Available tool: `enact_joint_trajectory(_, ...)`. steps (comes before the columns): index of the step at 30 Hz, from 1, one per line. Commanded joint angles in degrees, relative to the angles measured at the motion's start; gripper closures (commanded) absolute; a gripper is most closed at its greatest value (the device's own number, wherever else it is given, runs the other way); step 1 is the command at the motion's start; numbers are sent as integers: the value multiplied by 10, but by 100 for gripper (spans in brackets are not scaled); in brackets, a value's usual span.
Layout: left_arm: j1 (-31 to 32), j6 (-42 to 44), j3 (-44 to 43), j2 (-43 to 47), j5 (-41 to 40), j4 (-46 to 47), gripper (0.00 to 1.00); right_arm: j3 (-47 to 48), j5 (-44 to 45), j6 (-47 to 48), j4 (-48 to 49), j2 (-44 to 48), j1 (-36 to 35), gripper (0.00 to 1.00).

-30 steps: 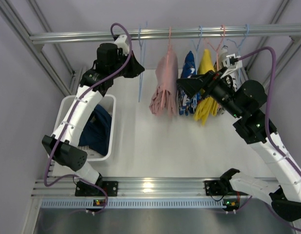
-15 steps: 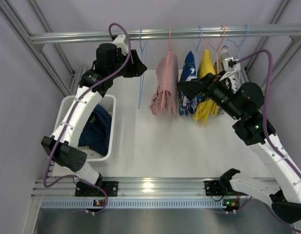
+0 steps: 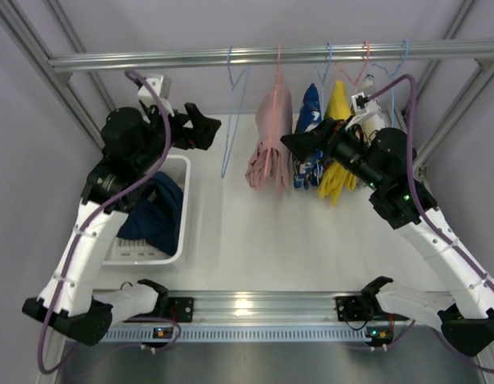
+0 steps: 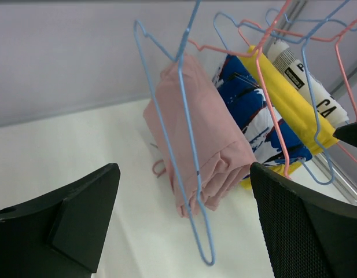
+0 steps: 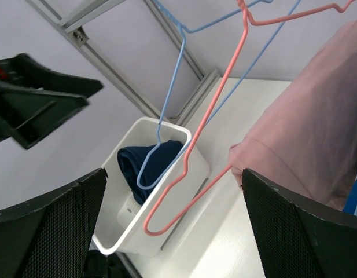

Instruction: Remove the trousers from the hanger

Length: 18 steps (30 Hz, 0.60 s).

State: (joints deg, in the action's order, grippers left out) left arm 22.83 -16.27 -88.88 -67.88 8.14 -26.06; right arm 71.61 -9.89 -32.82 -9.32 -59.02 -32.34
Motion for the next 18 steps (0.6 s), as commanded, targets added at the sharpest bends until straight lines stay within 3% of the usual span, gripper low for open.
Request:
enact_joint_trajectory(1, 1, 79, 40, 75, -67, 52, 1, 5, -21, -9, 26, -10, 8, 3)
enact_joint_trajectory(5, 1, 169, 91, 137, -149, 32, 1, 12, -39, -21, 40, -26, 7, 4)
enact_joint_trajectory(8, 1, 190, 121, 172, -189, -1, 1, 20, -54, -27, 51, -45, 7, 5)
enact_joint_trajectory(13, -8, 194, 155, 224, -181, -26, 1, 34, -81, -44, 73, -86, 7, 7)
enact_joint_trajectory(18, -26, 134, 141, 216, -149, -50, 1, 42, -116, -94, 125, -134, 10, 11)
